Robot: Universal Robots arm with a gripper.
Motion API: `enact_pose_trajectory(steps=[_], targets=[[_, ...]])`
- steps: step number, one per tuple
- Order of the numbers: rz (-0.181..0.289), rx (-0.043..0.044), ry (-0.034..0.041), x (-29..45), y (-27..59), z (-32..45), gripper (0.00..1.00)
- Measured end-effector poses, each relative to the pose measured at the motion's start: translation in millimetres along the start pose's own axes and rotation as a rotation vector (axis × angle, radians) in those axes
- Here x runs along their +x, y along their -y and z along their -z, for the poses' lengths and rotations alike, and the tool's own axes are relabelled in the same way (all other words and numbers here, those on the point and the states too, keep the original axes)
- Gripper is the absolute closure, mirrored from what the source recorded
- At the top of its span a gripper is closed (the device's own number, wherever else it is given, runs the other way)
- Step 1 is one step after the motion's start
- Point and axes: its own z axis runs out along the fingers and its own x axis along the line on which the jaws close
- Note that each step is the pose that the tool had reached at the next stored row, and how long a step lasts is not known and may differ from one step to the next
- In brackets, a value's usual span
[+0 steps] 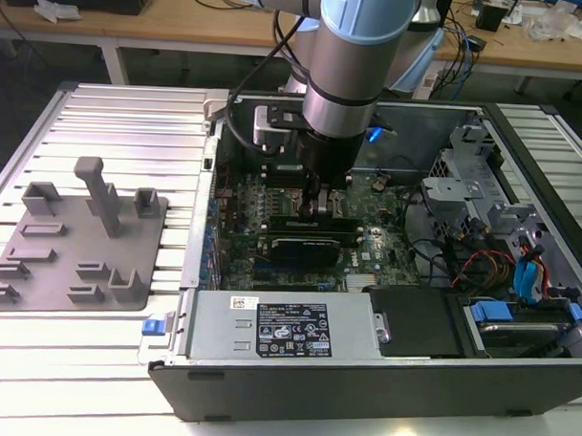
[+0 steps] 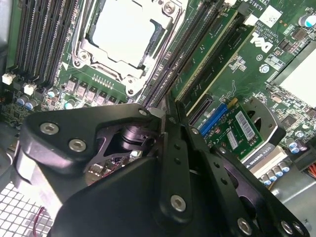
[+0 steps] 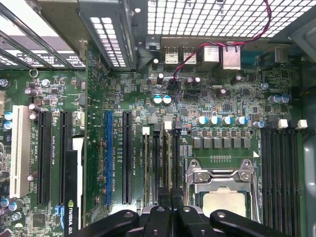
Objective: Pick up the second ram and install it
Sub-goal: 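Insert the second ram into the second slot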
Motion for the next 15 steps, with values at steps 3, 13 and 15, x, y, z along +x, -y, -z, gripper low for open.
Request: enact_pose_trajectory(steps=[3, 13, 15], targets=[[0.0, -0.0001, -0.0002, 0.1, 0.0, -0.8, 0.91], [0.0, 0.0, 0.0002, 0.0, 0.5, -2.1, 0.91], [0.0, -0.0001, -0.0001, 0.2, 0.6, -3.5, 0.91]])
